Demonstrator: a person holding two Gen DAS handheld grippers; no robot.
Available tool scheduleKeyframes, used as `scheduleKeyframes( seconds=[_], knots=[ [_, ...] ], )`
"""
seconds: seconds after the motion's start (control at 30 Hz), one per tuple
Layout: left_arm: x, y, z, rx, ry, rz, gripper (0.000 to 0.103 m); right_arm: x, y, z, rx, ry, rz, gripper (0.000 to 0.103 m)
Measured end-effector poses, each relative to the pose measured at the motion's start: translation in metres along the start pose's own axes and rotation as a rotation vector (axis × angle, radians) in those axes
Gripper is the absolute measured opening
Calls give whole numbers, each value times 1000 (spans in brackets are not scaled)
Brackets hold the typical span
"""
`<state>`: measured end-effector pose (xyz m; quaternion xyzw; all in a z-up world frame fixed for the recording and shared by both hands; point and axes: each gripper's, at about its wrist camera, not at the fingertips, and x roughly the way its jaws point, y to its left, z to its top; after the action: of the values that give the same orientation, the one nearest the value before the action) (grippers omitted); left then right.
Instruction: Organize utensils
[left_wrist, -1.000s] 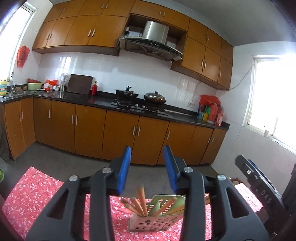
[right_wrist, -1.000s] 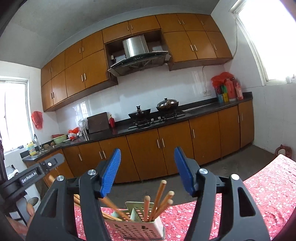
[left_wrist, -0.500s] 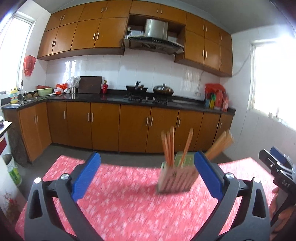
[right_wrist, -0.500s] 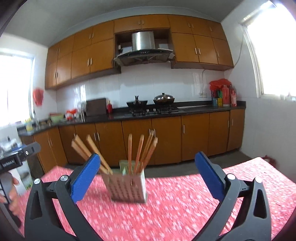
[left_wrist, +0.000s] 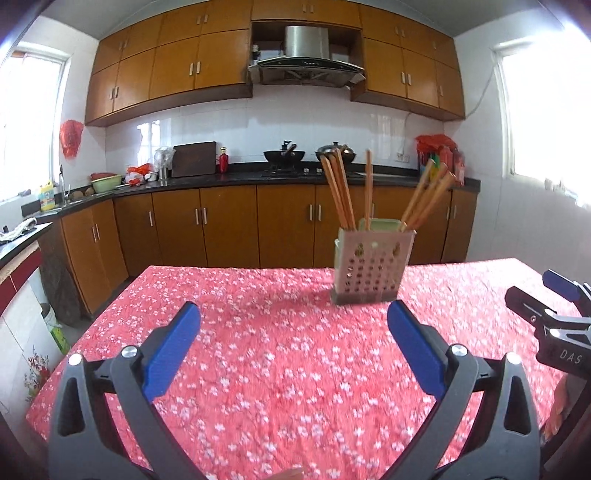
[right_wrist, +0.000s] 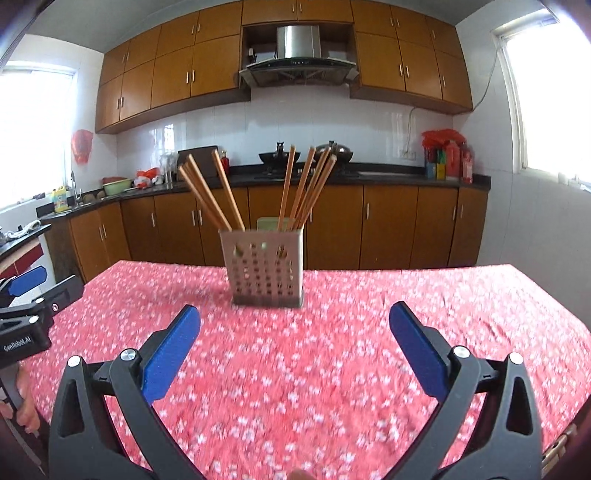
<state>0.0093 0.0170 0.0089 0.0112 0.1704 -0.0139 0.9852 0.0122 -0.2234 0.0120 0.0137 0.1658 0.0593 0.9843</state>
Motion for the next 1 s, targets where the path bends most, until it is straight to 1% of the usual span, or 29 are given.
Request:
scheduleKeyframes(
  seconds=[0.17, 0.43, 0.63, 1.0],
  knots=[
    [0, -10, -10, 20, 9, -12, 99, -2, -5, -17, 21, 40, 5, 101],
    [4, -15, -24, 21, 46, -22, 99, -4, -6, -34, 28, 63, -12, 101],
    [7, -15, -29, -1, 66, -30, 99, -4, -4, -38, 28, 72, -8, 101],
    [11, -16, -35, -10, 85, -36, 99, 0, -9, -39, 59, 95, -6, 101]
  ],
)
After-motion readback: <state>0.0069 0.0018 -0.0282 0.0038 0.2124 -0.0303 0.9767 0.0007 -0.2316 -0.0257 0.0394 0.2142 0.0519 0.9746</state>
